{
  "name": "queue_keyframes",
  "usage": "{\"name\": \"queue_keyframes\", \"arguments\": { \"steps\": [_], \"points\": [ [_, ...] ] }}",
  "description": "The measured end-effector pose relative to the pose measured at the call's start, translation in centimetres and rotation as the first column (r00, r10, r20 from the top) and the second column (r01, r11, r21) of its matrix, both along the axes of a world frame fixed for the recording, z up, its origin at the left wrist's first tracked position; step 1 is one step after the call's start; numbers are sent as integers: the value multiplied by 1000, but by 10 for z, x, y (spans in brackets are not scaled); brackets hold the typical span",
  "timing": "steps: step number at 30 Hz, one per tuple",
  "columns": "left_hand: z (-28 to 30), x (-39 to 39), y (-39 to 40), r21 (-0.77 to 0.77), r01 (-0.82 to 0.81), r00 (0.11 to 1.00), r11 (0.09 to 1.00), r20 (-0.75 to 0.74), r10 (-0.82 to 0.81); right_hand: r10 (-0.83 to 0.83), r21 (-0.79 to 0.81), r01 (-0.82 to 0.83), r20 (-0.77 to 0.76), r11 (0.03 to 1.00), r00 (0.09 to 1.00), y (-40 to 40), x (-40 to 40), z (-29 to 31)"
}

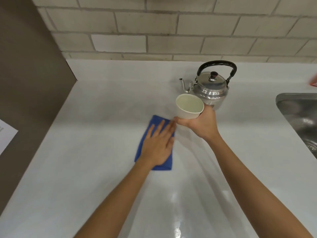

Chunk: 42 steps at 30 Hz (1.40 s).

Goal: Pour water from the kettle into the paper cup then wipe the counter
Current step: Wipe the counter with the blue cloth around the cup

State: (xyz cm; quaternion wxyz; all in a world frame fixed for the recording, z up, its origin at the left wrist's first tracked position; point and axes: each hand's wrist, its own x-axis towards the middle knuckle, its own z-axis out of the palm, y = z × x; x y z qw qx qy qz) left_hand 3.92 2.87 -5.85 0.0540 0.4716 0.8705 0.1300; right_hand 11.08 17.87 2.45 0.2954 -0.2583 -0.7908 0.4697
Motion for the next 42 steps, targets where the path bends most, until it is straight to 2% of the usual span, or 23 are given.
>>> {"name": "queue_keyframes", "arguments": {
  "steps": [4,8,14,19,23,28,30,33,35,38,42],
  "points": [
    [1,-65,-20,-18,-196,981,981,-12,195,4,-43,-2,51,999,999,-15,-7,-19],
    [0,-97,-65,3,-386,922,923,-12,386,20,-71,-14,92,997,996,-31,-14,-39],
    [2,-57,-128,-4,-513,858,858,11,513,-2,-86,11,105,996,994,-46,-17,-53],
    [7,43,-160,-50,-445,895,894,-62,441,-18,-82,26,108,996,994,-46,-17,-55],
    [3,87,-129,-58,-403,915,913,-36,401,-13,-49,20,127,999,992,-47,-13,-58],
    [2,53,-136,-18,-265,964,964,11,265,34,-87,-22,140,996,990,-50,6,-63],
    [2,25,-165,-18,-314,950,949,-3,314,-38,-73,49,146,996,989,-57,26,-66],
    [1,-14,-220,-39,-488,872,872,-60,485,-155,-28,161,141,987,978,-85,57,-76],
    [3,-23,-241,-58,-545,838,837,-58,542,-94,16,92,121,996,988,-111,67,-79],
    [4,2,-220,-56,-530,847,846,-80,526,82,186,-113,166,976,983,-143,59,-79],
    [-3,65,-167,14,-318,946,948,-64,318,206,335,-314,321,888,924,-161,37,-77]
  ]
}}
